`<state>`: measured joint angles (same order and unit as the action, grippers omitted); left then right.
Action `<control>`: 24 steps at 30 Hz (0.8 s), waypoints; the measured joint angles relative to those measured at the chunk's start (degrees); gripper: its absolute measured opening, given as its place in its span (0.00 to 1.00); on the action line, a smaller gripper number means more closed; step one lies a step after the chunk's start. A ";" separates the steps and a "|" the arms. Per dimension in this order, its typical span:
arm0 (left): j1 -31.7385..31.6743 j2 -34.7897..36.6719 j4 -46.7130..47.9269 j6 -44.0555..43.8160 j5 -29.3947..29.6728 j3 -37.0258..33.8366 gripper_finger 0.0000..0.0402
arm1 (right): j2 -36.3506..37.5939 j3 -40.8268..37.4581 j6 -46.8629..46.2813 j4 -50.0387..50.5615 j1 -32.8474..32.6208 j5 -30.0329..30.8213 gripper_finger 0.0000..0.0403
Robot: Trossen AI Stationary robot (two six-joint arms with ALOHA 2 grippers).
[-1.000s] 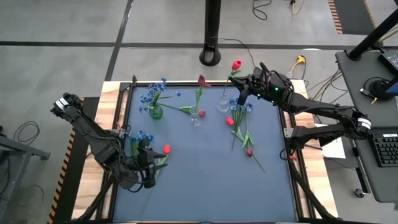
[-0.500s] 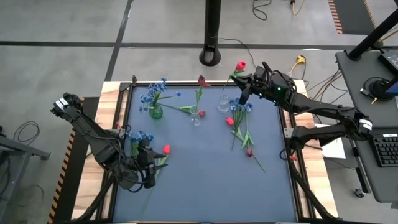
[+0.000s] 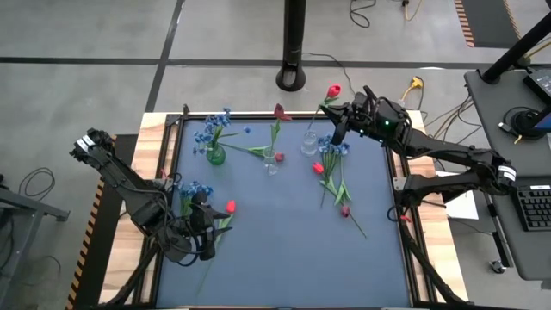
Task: Sort flowers into vase by color
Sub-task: Put the right red tulip into the top transparent vase
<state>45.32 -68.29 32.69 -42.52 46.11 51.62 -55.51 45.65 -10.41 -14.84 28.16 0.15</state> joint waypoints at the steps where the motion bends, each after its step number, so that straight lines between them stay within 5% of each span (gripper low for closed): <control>1: 0.00 0.00 0.00 0.00 0.00 0.00 0.36 | 0.10 0.00 -0.09 0.02 0.00 -0.02 0.02; 24: -0.04 0.00 0.00 0.04 0.04 0.00 0.36 | 0.74 0.02 -1.16 3.59 0.00 -0.12 0.02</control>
<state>45.28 -68.29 32.69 -42.48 46.15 51.62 -54.77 45.67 -11.57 -11.24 28.16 0.03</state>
